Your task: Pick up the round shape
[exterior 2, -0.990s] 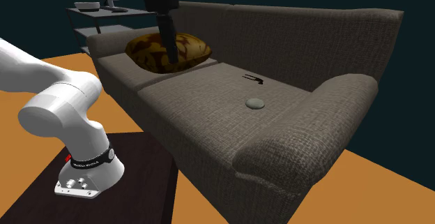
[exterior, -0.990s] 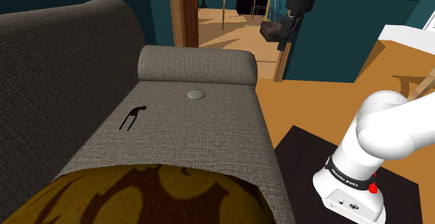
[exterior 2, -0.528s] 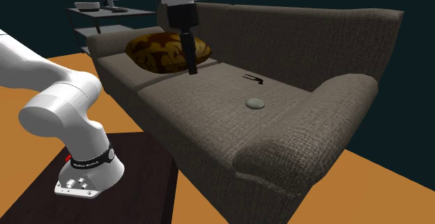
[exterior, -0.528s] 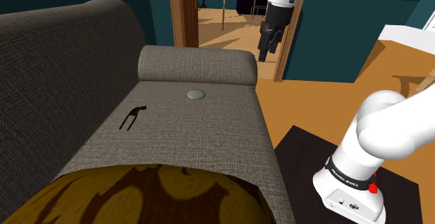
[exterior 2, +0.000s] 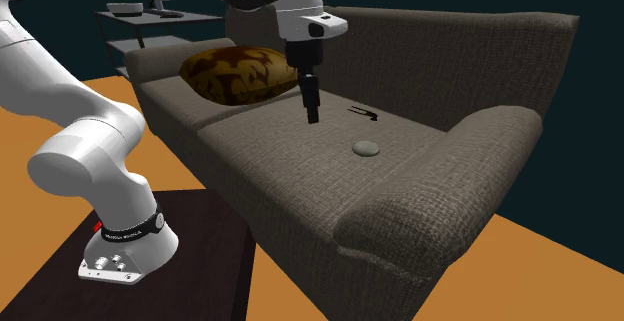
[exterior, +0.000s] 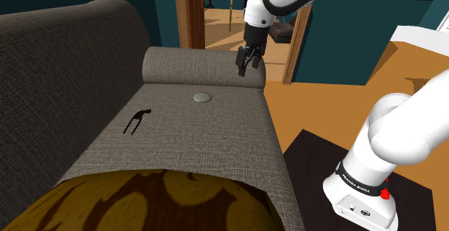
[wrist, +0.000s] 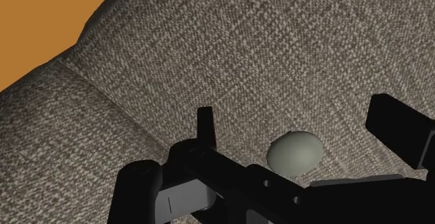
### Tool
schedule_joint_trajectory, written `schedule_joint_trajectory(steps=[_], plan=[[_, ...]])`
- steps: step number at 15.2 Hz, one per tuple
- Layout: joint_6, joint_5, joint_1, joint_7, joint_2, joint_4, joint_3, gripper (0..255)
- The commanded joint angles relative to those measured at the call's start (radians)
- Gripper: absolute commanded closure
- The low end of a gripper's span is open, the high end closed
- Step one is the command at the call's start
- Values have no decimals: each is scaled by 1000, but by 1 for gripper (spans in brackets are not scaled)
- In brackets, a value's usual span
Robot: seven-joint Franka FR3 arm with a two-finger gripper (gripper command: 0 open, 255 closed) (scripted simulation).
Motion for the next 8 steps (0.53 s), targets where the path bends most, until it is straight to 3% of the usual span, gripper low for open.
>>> schedule_joint_trajectory(steps=[1, 8], plan=[[51, 6, 2, 26, 79, 27, 13, 0], [181, 10, 13, 117, 333, 150, 56, 0]])
